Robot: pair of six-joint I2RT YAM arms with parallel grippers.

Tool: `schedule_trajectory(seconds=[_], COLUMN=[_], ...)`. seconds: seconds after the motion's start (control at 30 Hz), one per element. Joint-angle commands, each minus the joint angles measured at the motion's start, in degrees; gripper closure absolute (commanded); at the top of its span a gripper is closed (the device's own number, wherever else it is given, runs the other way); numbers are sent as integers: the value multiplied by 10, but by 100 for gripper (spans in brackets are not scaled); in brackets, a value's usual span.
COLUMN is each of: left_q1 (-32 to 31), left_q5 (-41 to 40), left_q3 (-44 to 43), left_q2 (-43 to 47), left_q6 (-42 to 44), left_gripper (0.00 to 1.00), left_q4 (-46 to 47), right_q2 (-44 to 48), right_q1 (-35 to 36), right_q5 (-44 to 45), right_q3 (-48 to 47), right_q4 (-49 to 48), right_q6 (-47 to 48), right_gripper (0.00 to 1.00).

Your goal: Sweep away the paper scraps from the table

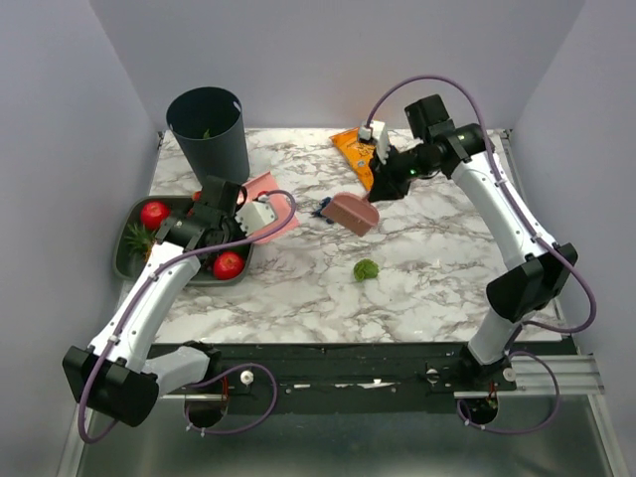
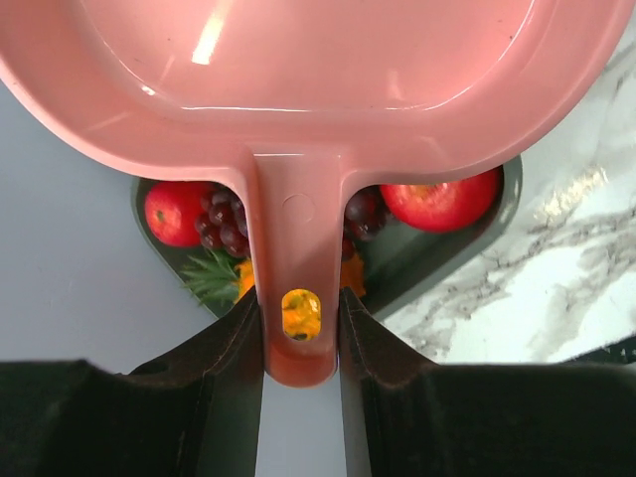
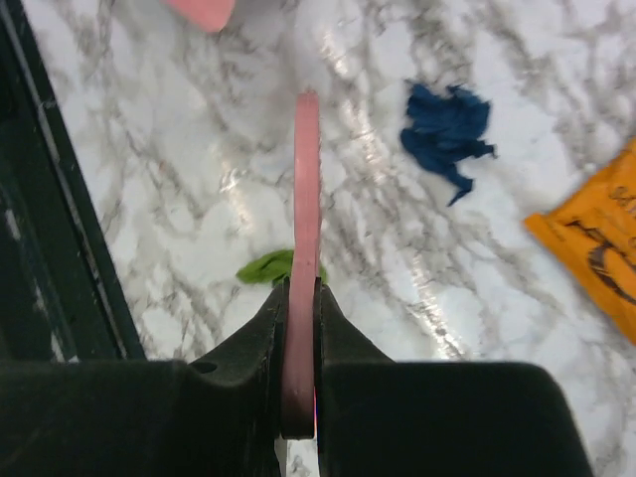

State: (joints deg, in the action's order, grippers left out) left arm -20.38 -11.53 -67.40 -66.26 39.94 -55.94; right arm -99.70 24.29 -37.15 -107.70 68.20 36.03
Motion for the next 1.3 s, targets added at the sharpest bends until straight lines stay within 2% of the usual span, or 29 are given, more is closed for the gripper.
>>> schedule_trajectory(seconds=[0.0, 0.07, 0.2, 0.37, 0.57, 0.73, 0.87, 1.03, 1.13, 1.17, 1.27], left_q1=[2, 1, 1, 1, 1, 1, 0, 0, -3, -4, -16], left_q5=[-15, -17, -31, -31, -38, -40, -34, -5, 14, 19, 33], left_q3=[45, 60, 103, 118, 119, 119, 109, 90, 76, 75, 71], left_q2=[56, 68, 103, 119, 117, 108, 91, 46, 20, 16, 8], left_q6=[36, 43, 72, 73, 67, 71, 69, 54, 47, 48, 49], left_gripper=[100, 100, 100, 100, 100, 100, 100, 100, 100, 100, 100], left_q4=[-36, -46, -48, -58, -67, -58, -55, -64, -66, -66, -54], right_q2=[-46, -88, -133, -188, -246, -215, -138, 23, 112, 130, 187], right_q1=[-15, -21, -21, -30, -36, -47, -82, -128, -140, -140, -140], right_q5=[37, 25, 4, 58, 109, 108, 96, 113, 51, -3, -49], right_q3=[-65, -100, -97, -98, -103, 5, 121, 285, 322, 325, 321], right_q4=[-97, -111, -186, -241, -249, -242, -227, -184, -182, -182, -181], right_q6=[-112, -201, -349, -539, -608, -631, -614, -562, -479, -432, -398], right_gripper=[99, 99, 99, 99, 100, 99, 100, 99, 99, 99, 100])
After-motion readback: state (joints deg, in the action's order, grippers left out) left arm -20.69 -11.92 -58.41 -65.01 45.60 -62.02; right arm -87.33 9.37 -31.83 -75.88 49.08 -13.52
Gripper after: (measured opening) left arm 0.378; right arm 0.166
